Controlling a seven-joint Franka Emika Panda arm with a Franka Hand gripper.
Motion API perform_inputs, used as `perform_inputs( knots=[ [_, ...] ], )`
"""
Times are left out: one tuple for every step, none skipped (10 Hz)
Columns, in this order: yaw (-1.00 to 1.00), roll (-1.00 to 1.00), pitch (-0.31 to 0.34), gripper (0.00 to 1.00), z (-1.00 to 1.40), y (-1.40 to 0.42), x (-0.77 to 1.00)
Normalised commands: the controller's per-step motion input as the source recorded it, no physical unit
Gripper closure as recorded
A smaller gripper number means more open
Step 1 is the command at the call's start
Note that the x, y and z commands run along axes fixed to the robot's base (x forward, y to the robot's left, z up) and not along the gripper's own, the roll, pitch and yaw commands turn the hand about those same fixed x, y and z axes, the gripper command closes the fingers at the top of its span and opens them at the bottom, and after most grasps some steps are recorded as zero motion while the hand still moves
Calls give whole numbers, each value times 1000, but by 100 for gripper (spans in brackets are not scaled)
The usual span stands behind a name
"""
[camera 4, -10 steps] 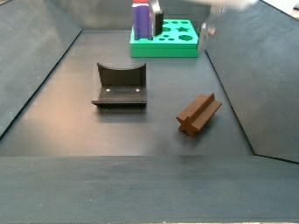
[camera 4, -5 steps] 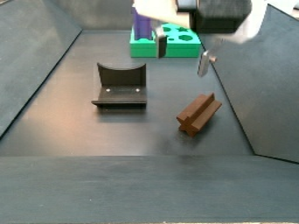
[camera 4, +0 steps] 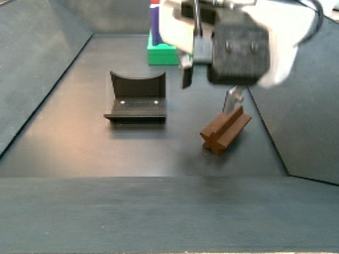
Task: Pick up the star object. Move up. Place the star object on the fixture. Regrasp the star object. Move to above the board. Insert the star object.
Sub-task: Pick up the star object.
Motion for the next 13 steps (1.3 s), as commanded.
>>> perform_inputs(
  knots=[
    [-217, -264, -200, 0, -483, 260, 0],
    [-251, -254, -214, 0, -474, 257, -11],
    [-231, -220, -219, 0, -446, 249, -74],
    [-237, -213, -216, 0, -303, 191, -163],
    [0, -103, -147, 0, -206, 0, -126],
    [-51, -53, -294, 0, -666, -117, -237],
    [-54, -34, -224, 0, -449, -34, -154],
    [-57, -44, -97, 0, -134, 0, -66],
    [-129, -64, -274, 0, -703, 0, -166],
    [-54, -46, -189, 0, -474, 0, -80],
    [-77, -101, -177, 0, -454, 0, 0],
    [-74, -43, -194, 0, -549, 37, -26],
    [-57, 0, -120, 0, -437, 103, -17]
  ],
)
